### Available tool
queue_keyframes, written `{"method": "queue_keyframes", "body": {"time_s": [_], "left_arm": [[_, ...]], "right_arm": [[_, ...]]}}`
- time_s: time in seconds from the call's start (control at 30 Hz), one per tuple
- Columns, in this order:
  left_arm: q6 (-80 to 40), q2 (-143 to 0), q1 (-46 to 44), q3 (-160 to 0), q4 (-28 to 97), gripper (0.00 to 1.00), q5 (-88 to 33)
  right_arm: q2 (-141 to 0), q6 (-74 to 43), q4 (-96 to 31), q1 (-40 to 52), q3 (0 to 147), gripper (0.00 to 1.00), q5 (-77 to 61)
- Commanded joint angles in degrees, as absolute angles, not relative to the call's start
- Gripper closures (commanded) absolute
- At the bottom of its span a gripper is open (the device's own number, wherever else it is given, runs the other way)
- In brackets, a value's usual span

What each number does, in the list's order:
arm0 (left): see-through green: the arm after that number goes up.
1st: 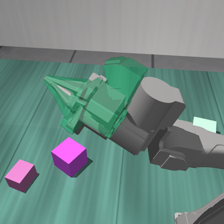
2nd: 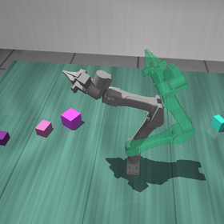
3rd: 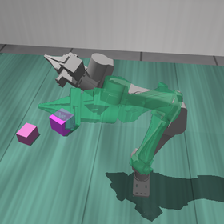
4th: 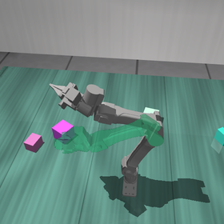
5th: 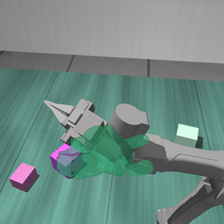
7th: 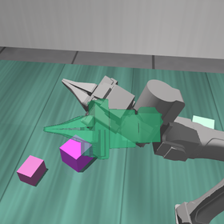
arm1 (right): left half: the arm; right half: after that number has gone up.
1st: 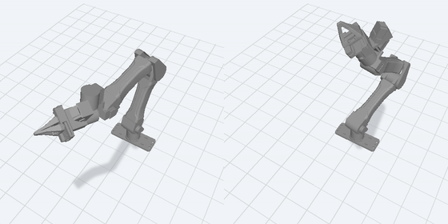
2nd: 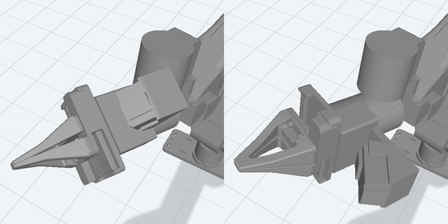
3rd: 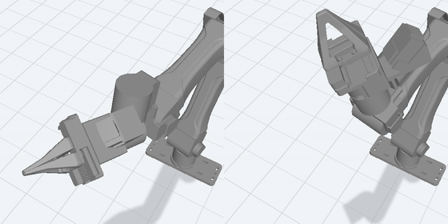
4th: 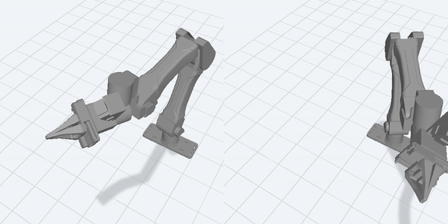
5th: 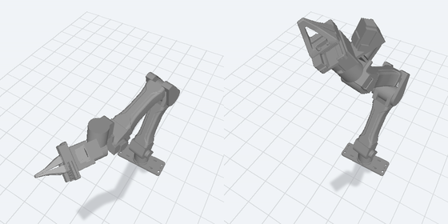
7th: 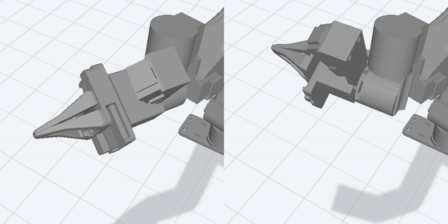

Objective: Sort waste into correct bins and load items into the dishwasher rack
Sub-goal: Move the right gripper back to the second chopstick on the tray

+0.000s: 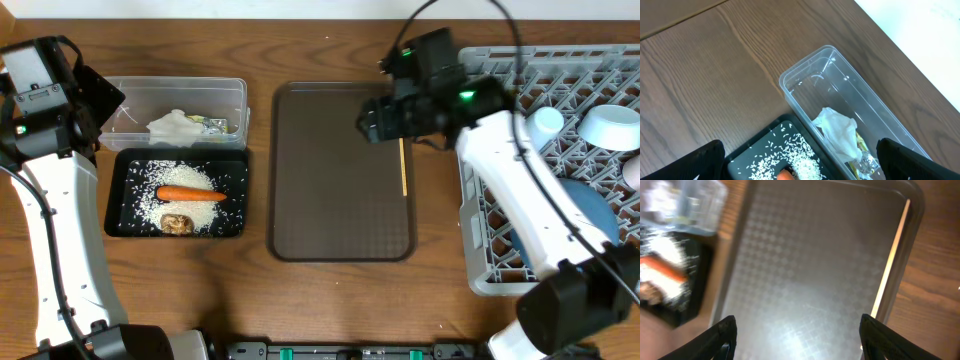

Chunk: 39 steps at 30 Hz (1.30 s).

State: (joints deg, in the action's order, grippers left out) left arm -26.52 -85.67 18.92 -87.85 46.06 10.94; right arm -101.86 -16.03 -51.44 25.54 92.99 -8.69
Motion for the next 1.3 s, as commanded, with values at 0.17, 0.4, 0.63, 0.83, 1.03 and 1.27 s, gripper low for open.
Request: {"method": "queue_keyframes", "body": {"time_s": [0.17,0.4,0.63,0.83,1.03,1.27], "left_arm": [[-25.52,-85.93,18.96,-88.12,46.06,0.02,12.08],[-25.54,-85.93,18.94,-88.12,46.06,0.02,12.08],[-25.52,-85.93,18.94,-88.12,46.06,0.02,12.08],[-25.52,-85.93,18.96,-88.12,46.06,0.02,12.08],[-25.52,-85.93,18.96,-88.12,46.06,0.02,12.08],[-25.54,-85.93,18.96,-88.12,46.06,0.02,12.08]], "right_arm": [[-112.46,-27.35,-51.18,30.94,93.54,0.27,12.67],[-120.01,-27.38,-49.1,29.39,93.54,0.27,11.97],[-122.02,-27.46,-48.38,28.91,93.54,0.27,12.01],[-122.02,-30.35,-49.34,27.81,93.54,0.26,12.67],[-122.02,-29.5,-49.23,26.04,93.54,0.22,10.83],[-122.02,-27.81,-48.71,25.78,93.51,0.24,8.19]]}}
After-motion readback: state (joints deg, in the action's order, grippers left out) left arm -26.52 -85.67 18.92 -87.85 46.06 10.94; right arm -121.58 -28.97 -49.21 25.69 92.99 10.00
